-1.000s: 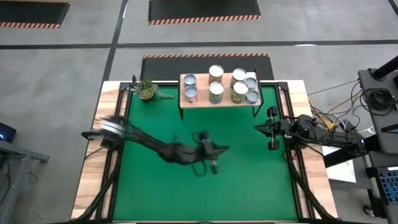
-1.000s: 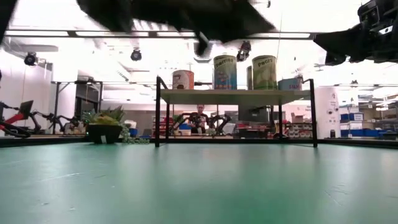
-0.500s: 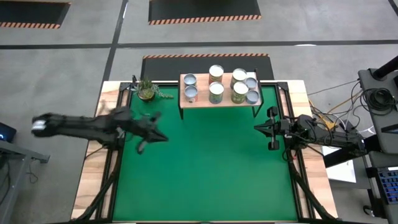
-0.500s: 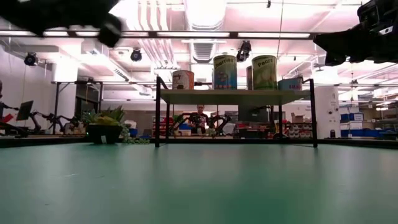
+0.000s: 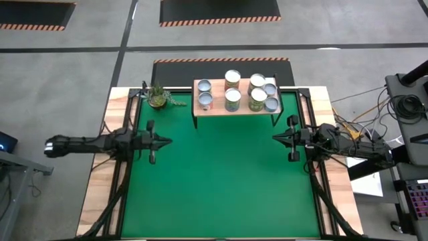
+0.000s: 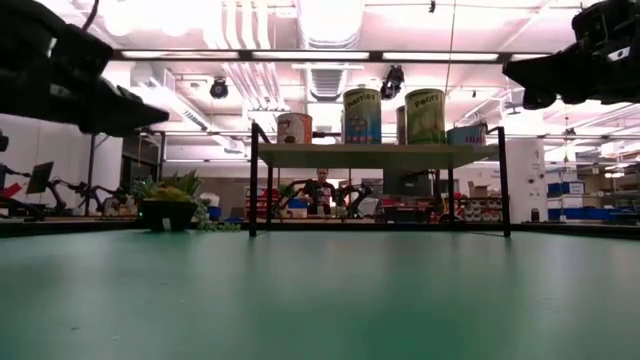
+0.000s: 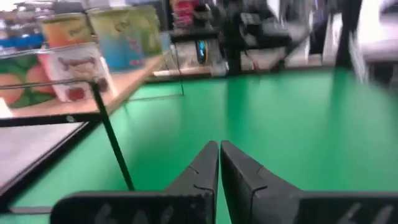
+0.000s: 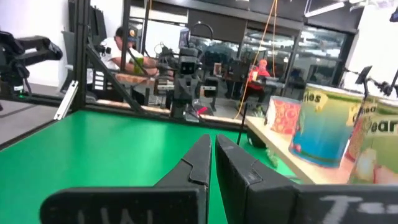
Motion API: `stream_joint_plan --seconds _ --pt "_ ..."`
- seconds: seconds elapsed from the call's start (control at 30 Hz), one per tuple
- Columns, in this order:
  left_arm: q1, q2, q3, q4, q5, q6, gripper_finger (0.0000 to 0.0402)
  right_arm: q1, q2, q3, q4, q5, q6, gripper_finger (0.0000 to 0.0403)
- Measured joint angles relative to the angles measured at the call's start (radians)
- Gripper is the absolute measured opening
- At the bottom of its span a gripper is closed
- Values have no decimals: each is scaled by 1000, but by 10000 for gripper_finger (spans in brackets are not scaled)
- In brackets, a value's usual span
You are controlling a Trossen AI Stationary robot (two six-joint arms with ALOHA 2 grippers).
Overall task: Pick and place cans onto a shelf
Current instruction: Return to Home Position
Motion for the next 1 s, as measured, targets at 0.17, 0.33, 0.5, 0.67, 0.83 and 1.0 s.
stream_joint_plan --seconds 0.17,0.33,0.5,0.67,0.83,1.0 --pt "1 90 -1 10 0 87 0 0 16 -1 -12 3 0 13" --pt "0 110 18 27 1 55 0 0 31 -1 -21 3 0 13" --pt "0 108 71 32 0 54 0 0 32 -1 -21 3 0 13" --pt "0 120 127 35 0 54 0 0 32 -1 -21 3 0 13" --pt "0 130 185 37 0 54 0 0 32 -1 -21 3 0 13" --pt "0 143 252 37 0 54 0 0 32 -2 -21 3 0 13"
